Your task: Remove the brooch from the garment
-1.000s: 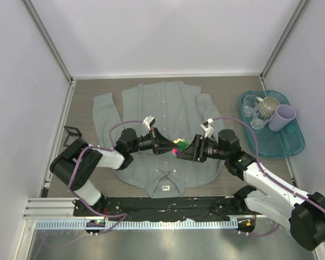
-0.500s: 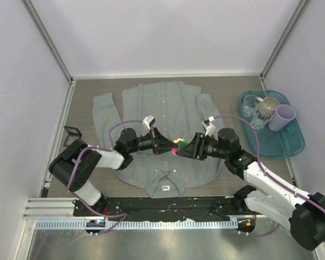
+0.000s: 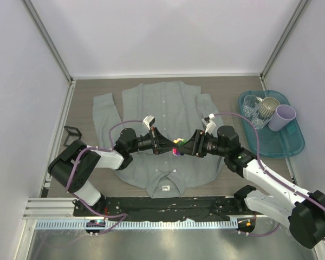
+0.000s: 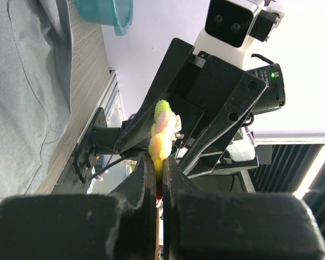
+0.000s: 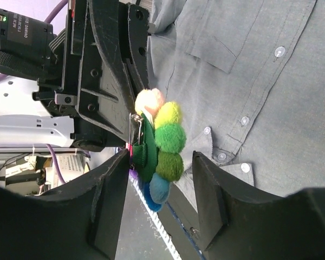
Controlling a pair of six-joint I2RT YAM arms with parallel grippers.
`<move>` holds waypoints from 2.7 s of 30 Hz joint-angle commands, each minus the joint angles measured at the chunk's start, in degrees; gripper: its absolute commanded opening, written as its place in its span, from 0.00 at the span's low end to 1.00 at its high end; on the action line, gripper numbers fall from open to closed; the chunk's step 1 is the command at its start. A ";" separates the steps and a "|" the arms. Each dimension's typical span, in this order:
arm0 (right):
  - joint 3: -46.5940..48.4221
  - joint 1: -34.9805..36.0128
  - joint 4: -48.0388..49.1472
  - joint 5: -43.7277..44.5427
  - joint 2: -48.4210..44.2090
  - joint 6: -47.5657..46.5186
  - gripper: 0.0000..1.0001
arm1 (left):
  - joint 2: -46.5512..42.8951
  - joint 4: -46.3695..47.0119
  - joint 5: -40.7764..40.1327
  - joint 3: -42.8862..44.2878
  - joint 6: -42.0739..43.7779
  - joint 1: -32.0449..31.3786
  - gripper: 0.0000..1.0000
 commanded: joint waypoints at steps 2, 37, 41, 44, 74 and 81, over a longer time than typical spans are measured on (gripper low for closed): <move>0.84 0.22 1.95 -2.30 -2.86 -0.11 0.60 | -2.36 0.05 0.57 -0.04 1.99 -0.25 0.00; -0.30 0.13 4.22 -0.80 -2.25 2.61 0.27 | -11.33 -24.57 -0.74 4.71 15.27 -1.22 0.00; -2.32 0.13 10.81 -3.26 -0.94 5.86 0.26 | -10.89 -23.08 0.04 4.88 14.48 -1.22 0.00; -3.29 0.13 13.10 -3.88 -0.15 7.00 0.21 | -10.62 -21.76 0.40 4.79 13.86 -1.22 0.00; -8.82 0.13 20.32 1.91 -4.01 15.35 0.01 | -12.64 -19.03 -0.57 3.13 14.56 -2.19 0.44; -9.44 0.04 19.00 2.09 -5.59 15.35 0.01 | -16.07 -23.06 -2.50 2.42 16.67 -0.52 0.46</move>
